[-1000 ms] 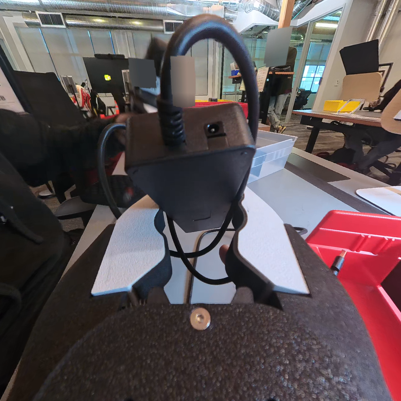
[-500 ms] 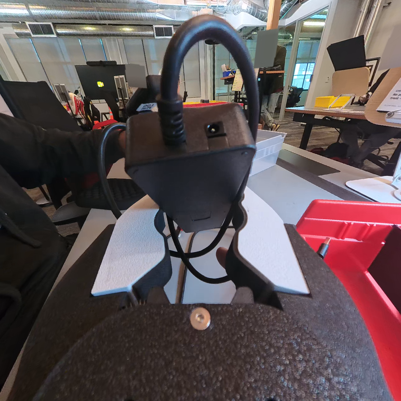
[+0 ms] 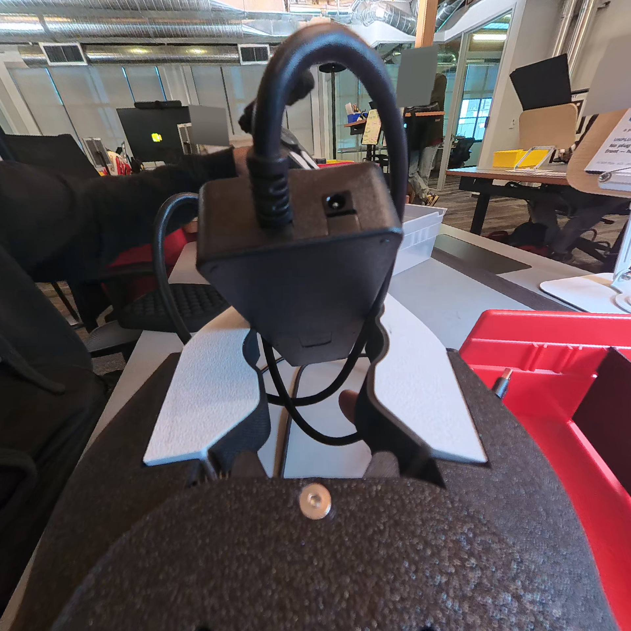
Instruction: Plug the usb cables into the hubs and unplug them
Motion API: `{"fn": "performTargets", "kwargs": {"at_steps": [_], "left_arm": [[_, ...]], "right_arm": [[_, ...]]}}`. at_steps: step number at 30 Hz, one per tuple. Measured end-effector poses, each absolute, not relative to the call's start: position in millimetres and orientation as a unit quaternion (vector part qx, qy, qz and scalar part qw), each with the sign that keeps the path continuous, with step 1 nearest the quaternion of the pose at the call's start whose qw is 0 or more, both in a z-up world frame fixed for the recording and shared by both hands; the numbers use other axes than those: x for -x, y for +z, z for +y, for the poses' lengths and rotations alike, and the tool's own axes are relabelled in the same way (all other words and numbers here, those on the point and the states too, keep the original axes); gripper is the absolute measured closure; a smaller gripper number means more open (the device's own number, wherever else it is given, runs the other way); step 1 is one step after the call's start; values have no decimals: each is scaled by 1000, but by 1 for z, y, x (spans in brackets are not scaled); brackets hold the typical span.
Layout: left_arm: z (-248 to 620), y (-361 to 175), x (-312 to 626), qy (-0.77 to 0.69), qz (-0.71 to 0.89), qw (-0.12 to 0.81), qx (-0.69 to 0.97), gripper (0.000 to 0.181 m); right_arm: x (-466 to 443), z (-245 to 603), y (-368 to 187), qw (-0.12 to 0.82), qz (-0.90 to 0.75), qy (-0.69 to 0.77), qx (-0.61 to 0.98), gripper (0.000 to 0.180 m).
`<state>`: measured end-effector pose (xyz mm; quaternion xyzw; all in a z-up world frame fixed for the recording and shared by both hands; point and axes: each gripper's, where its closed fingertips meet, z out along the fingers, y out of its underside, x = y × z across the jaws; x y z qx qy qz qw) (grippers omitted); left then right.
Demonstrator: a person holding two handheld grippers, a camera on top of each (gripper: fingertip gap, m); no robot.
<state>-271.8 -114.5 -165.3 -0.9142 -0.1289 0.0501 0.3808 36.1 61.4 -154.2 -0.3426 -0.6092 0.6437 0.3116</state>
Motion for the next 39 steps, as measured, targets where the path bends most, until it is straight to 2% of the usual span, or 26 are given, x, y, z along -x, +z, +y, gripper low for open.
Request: {"fn": "performTargets", "kwargs": {"at_steps": [7, 11, 16, 21, 25, 28, 36, 39], "left_arm": [[-109, -171, 316, 167, -98, 348, 917, 176], [-96, -178, 296, 153, -45, 323, 933, 156], [-67, -168, 217, 68, 62, 376, 922, 153], [-60, -206, 82, -29, 321, 331, 887, 153], [-62, -243, 1, -100, 449, 280, 843, 152], [-58, -268, -21, -109, 511, 235, 819, 151], [-50, -302, -30, -137, 561, 178, 797, 148], [-51, -304, -35, -150, 561, 186, 792, 153]], "right_arm": [[-33, 65, -158, 311, -607, 642, 351, 117], [-32, 65, -160, 311, -608, 639, 355, 117], [-32, 67, -159, 310, -604, 643, 356, 117], [-31, 67, -161, 307, -605, 642, 358, 117], [-31, 67, -162, 310, -607, 638, 359, 117], [-32, 66, -161, 314, -609, 636, 355, 117], [-32, 68, -162, 316, -610, 633, 358, 117], [-32, 69, -163, 315, -612, 631, 357, 117]]}}
